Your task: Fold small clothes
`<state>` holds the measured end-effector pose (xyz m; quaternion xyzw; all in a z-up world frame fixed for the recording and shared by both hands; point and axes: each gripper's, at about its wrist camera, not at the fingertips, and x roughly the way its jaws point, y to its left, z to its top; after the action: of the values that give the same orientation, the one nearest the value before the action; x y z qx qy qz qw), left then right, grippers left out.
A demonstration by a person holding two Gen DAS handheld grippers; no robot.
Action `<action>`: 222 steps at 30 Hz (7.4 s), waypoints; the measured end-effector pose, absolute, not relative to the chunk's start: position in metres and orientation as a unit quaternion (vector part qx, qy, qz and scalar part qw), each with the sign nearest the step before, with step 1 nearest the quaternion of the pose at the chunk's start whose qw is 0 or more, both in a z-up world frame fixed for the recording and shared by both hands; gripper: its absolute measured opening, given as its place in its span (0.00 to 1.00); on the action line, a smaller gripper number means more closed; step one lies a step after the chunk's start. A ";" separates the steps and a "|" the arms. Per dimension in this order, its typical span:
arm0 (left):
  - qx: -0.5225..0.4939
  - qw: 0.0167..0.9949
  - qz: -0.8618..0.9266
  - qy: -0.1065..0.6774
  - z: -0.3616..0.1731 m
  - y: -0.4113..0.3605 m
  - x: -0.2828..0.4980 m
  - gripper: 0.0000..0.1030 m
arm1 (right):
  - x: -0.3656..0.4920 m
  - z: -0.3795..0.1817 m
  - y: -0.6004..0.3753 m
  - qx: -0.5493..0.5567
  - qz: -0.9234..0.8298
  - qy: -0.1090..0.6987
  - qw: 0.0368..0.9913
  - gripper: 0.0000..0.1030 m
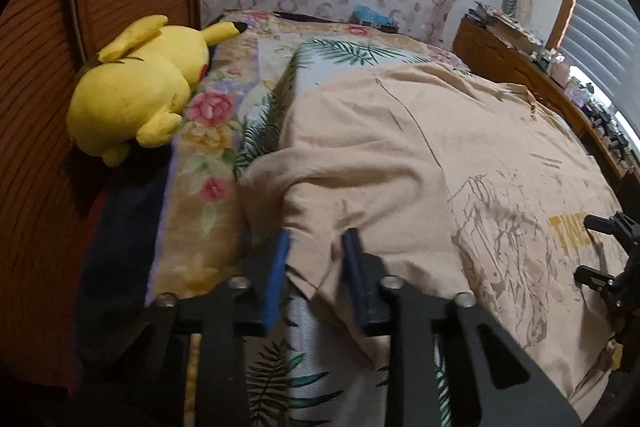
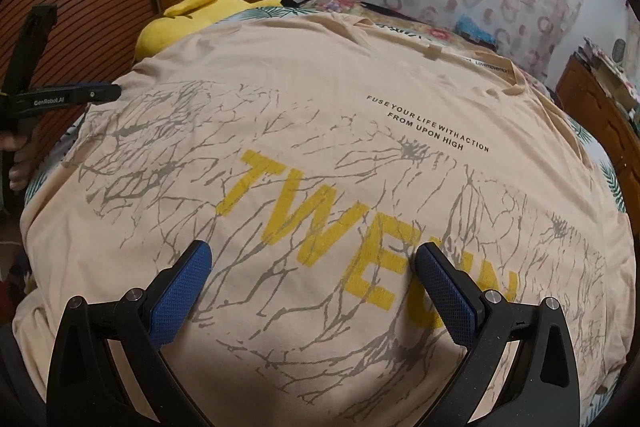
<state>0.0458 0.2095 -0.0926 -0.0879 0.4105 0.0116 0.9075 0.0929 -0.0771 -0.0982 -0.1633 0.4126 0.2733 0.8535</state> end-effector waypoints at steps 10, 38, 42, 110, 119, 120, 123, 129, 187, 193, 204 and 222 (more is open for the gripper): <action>-0.050 0.938 -0.024 0.342 -0.030 0.179 0.041 0.00 | 0.092 -0.092 -0.087 -0.140 0.287 0.404 0.857 1.00; -0.003 0.942 -0.075 0.328 0.003 0.098 0.043 0.42 | 0.095 -0.054 -0.128 -0.114 0.274 0.353 0.888 0.79; -0.019 0.949 -0.056 0.311 0.002 0.117 0.024 0.54 | 0.101 -0.049 -0.111 -0.137 0.286 0.338 0.886 0.71; -0.040 0.941 -0.030 0.335 -0.051 0.127 -0.003 0.68 | 0.214 -0.091 0.013 -0.207 0.301 0.398 0.842 0.27; -0.040 0.940 -0.034 0.337 -0.052 0.123 -0.004 0.69 | 0.215 -0.074 -0.022 -0.189 0.298 0.384 0.853 0.04; -0.040 0.940 -0.035 0.336 -0.052 0.123 -0.004 0.69 | 0.216 -0.071 -0.026 -0.183 0.294 0.386 0.855 0.04; -0.040 0.940 -0.036 0.336 -0.052 0.121 -0.001 0.69 | 0.217 -0.066 -0.043 -0.163 0.285 0.397 0.857 0.10; -0.032 0.939 -0.043 0.338 -0.049 0.111 0.007 0.69 | 0.209 -0.058 -0.069 -0.153 0.285 0.393 0.860 0.37; 0.062 0.885 -0.137 0.440 -0.085 0.002 0.099 0.98 | 0.148 -0.062 -0.416 -0.034 0.063 0.396 0.916 0.69; 0.063 0.885 -0.136 0.441 -0.085 0.002 0.098 1.00 | 0.156 -0.082 -0.439 0.016 0.076 0.426 0.901 0.57; 0.059 0.895 -0.117 0.426 -0.080 0.007 0.093 1.00 | 0.153 -0.080 -0.429 -0.029 0.071 0.410 0.909 0.12; 0.002 0.940 -0.112 0.321 -0.024 0.019 0.046 1.00 | 0.160 -0.033 -0.404 -0.038 0.090 0.351 0.931 0.00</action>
<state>0.0460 0.0193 -0.0240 0.0024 0.3214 -0.1124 0.9403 0.1595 -0.4041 -0.0331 -0.0379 0.3507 0.0903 0.9313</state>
